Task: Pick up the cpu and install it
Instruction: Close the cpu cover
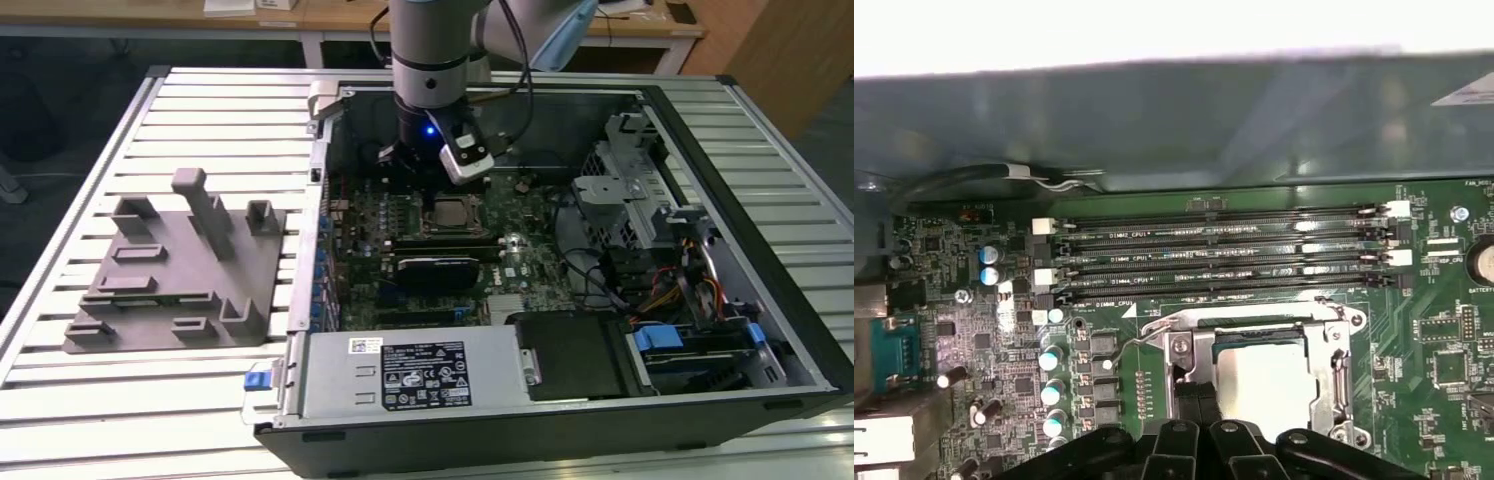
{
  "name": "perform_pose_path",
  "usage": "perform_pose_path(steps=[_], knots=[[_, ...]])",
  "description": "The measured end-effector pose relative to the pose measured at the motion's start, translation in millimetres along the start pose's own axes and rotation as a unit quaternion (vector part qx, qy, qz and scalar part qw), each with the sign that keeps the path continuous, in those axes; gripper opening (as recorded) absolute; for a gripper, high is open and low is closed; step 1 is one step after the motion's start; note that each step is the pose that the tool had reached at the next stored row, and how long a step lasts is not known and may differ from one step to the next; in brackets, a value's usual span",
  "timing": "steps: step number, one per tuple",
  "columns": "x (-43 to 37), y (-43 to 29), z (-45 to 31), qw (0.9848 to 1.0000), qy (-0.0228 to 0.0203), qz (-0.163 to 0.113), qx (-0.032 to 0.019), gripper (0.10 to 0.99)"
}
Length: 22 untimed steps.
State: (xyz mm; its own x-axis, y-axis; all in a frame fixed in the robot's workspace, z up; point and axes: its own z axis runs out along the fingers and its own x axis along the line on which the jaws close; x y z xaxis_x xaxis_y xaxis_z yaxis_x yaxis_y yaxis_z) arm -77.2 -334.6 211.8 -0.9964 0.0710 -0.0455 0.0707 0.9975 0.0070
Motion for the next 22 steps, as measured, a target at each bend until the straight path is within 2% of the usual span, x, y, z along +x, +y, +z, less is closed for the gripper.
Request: perform_pose_path(steps=[6,15,18,22], knots=[[-2.1,0.1,-0.1,1.0,0.0001,0.0,0.0002,0.106],[-31.9,2.2,1.3,1.0,0.0,0.0,0.0,0.106],[-32.7,2.3,0.0,1.0,0.0001,0.0,0.0002,0.106],[-33.2,2.4,-9.8,1.0,0.0,0.0,0.0,0.106]])
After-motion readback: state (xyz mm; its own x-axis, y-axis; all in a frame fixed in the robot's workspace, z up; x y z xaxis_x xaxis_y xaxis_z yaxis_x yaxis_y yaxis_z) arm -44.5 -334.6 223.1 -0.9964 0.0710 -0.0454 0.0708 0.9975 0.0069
